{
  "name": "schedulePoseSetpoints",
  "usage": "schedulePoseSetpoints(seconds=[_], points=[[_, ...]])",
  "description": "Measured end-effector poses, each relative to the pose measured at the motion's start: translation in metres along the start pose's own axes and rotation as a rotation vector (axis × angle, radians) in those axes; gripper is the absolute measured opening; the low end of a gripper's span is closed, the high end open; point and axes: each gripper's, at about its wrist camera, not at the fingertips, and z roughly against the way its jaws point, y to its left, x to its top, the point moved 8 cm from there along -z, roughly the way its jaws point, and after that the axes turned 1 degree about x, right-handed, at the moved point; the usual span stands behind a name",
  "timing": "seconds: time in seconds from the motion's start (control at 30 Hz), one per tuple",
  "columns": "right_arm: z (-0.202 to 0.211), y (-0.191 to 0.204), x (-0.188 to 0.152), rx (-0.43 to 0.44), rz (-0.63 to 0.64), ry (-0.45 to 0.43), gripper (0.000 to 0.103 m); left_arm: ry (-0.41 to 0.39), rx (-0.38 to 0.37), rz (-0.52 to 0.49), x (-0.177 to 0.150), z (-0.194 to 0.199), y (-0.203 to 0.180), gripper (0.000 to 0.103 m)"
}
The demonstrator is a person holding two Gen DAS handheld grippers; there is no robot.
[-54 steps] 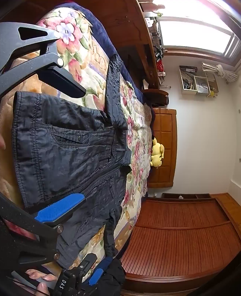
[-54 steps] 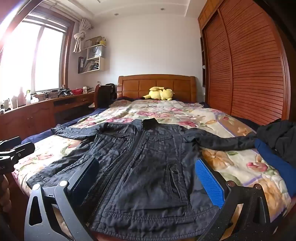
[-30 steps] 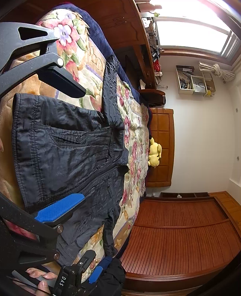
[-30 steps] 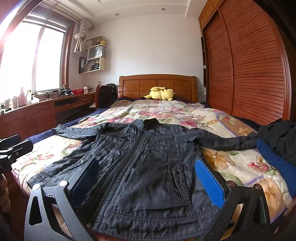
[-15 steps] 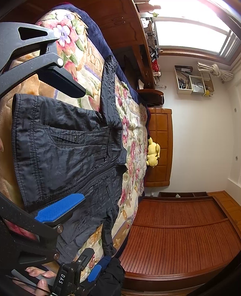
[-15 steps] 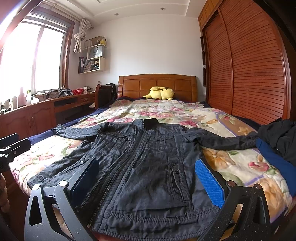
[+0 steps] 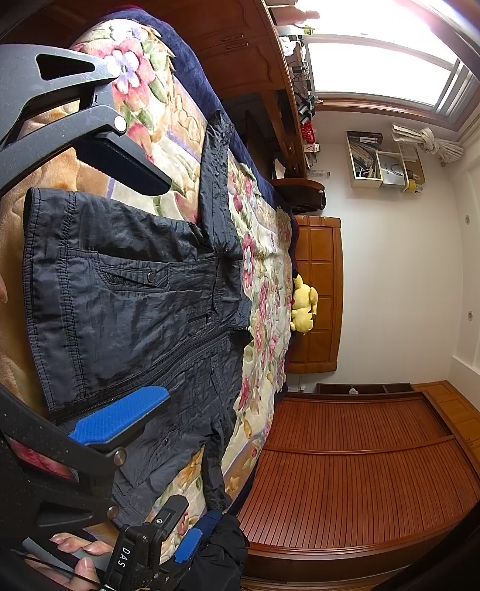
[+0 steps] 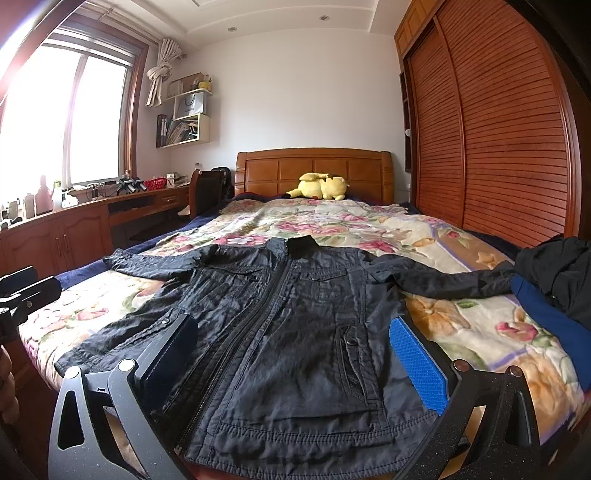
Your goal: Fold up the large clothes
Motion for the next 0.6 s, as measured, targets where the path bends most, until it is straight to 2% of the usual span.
schedulePoseSetpoints(seconds=[0.6], points=[[0.0015, 0.0003, 0.0011, 0.001, -0.003, -0.001, 0.103, -0.006, 0.001, 0.000, 0.0032, 0.0044, 0.0002, 0.103]])
